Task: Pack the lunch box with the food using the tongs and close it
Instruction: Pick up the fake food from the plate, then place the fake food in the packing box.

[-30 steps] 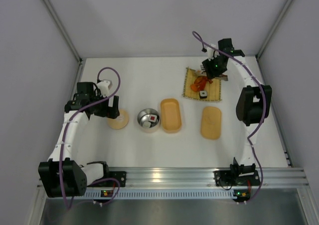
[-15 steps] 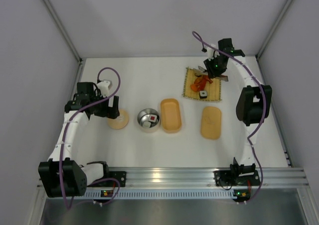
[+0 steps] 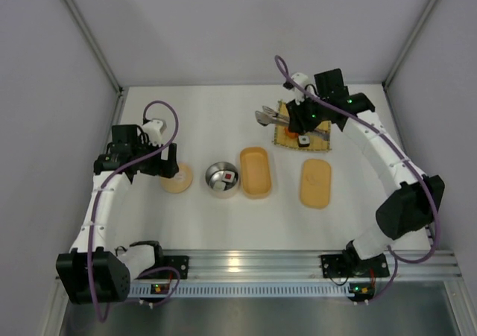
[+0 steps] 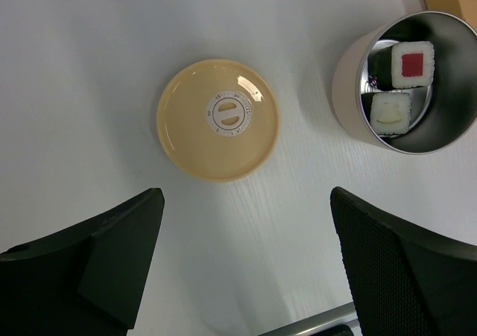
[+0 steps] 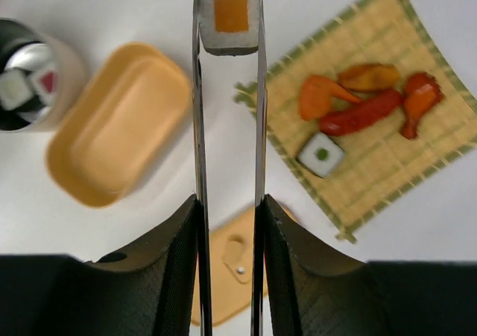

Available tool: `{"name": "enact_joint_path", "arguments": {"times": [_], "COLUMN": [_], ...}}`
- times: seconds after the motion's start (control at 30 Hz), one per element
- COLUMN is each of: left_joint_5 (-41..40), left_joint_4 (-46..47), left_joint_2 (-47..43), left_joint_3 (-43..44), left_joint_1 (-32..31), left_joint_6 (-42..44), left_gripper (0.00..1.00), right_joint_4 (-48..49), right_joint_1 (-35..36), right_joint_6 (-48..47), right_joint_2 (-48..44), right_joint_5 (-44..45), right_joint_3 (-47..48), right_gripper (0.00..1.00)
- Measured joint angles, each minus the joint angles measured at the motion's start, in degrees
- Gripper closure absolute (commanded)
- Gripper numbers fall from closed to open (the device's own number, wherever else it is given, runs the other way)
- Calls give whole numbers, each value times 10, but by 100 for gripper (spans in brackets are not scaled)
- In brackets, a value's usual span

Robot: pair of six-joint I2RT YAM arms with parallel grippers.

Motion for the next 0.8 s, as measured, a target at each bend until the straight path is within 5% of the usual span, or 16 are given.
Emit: {"name": "enact_joint_path", "arguments": {"times": [0.33,0.8], "left_joint_5": [5,4], "left_joint_4": [-3,-3], "left_joint_2": [-6,-6], "left_joint_3": [-1,-18], "left_joint_1": [0,1], "left_joint_6": [0,0], "left_gripper": [2,2], "right_joint_4": [29,39], "right_joint_1": [199,280], "right_joint_6": [39,33], "right_joint_2": [-64,-9], "right_joint_5": [-7,23], "right_joint_3": [-97,-102], "right_gripper": [78,73]}}
